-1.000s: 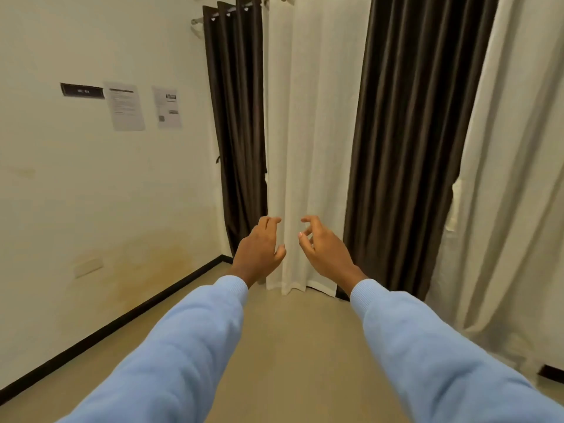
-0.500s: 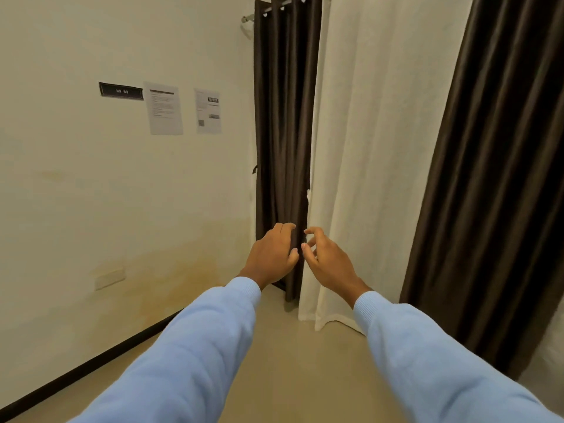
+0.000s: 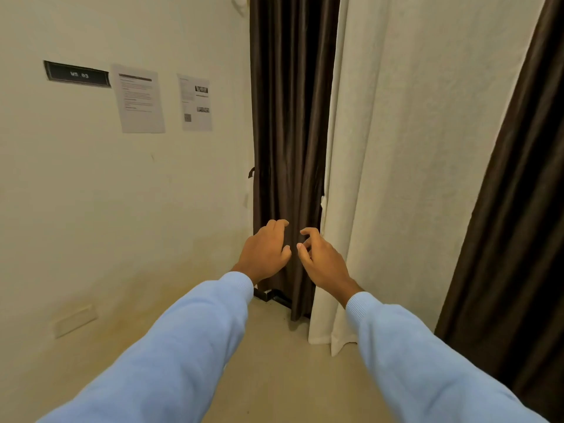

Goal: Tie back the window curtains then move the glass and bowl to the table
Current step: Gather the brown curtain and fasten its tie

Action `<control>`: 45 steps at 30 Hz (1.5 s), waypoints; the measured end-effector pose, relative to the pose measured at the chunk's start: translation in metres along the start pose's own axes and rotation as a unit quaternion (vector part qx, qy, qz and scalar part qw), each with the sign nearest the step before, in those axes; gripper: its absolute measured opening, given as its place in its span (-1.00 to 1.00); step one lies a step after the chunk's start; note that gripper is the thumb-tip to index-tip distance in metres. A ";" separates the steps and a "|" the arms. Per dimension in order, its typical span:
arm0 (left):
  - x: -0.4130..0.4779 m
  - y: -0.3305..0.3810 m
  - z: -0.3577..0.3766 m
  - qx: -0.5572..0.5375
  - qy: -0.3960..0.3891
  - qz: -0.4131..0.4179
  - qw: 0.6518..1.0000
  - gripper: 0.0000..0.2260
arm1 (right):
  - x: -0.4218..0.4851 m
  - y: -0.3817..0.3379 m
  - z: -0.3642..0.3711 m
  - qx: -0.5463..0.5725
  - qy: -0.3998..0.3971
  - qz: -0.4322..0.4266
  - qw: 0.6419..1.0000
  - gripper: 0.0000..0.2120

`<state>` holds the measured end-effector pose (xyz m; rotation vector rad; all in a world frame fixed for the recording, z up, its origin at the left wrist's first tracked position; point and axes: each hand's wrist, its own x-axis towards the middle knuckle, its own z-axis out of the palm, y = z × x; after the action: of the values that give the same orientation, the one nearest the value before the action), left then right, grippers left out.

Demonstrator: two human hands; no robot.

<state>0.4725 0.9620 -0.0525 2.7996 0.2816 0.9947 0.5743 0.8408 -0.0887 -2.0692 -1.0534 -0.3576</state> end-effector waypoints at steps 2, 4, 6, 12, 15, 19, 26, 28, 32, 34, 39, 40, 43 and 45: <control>0.018 -0.026 0.011 -0.009 -0.002 -0.001 1.000 -0.55 | 0.025 0.003 0.021 -0.001 0.000 0.003 1.000 -0.66; 0.036 -0.052 0.023 -0.007 -0.007 -0.005 1.000 -0.56 | 0.050 0.008 0.042 -0.003 -0.002 0.005 1.000 -0.66; 0.058 -0.084 0.038 -0.009 -0.006 -0.012 1.000 -0.56 | 0.082 0.015 0.068 -0.004 0.001 0.007 1.000 -0.67; 0.113 -0.160 0.084 -0.007 -0.017 -0.028 0.999 -0.50 | 0.163 0.043 0.131 0.014 0.010 0.016 1.000 -0.67; 0.159 -0.204 0.113 -0.001 -0.021 -0.034 0.999 -0.47 | 0.220 0.065 0.167 0.012 0.005 0.017 1.000 -0.67; 0.227 -0.253 0.145 -0.003 -0.029 -0.037 0.999 -0.50 | 0.297 0.091 0.202 0.009 0.013 0.017 1.000 -0.68; 0.319 -0.326 0.201 -0.013 -0.026 -0.048 0.998 -0.51 | 0.409 0.133 0.251 -0.004 0.014 0.025 1.000 -0.70; 0.340 -0.347 0.217 -0.024 -0.026 -0.053 0.998 -0.51 | 0.435 0.144 0.263 -0.011 0.020 0.031 0.999 -0.72; 0.388 -0.390 0.248 -0.034 -0.028 -0.042 0.998 -0.52 | 0.490 0.169 0.297 -0.018 0.040 0.050 0.998 -0.73; 0.414 -0.413 0.261 -0.042 -0.027 -0.028 0.998 -0.52 | 0.518 0.179 0.316 -0.020 0.052 0.062 0.997 -0.73; 0.490 -0.479 0.297 -0.072 -0.038 -0.006 0.997 -0.52 | 0.594 0.204 0.371 -0.027 0.073 0.098 0.992 -0.72; 0.502 -0.490 0.304 -0.077 -0.042 0.002 0.996 -0.52 | 0.608 0.208 0.380 -0.028 0.076 0.102 0.992 -0.72; 0.540 -0.519 0.323 -0.088 -0.047 0.025 0.995 -0.52 | 0.648 0.217 0.404 -0.023 0.098 0.115 0.988 -0.71; 0.560 -0.535 0.338 -0.096 -0.048 0.027 0.994 -0.52 | 0.667 0.224 0.418 -0.018 0.108 0.122 0.986 -0.71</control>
<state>1.0478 1.5797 -0.0842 2.6811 0.0938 0.8462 1.1242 1.4468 -0.1148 -2.1079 -0.6615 -0.4669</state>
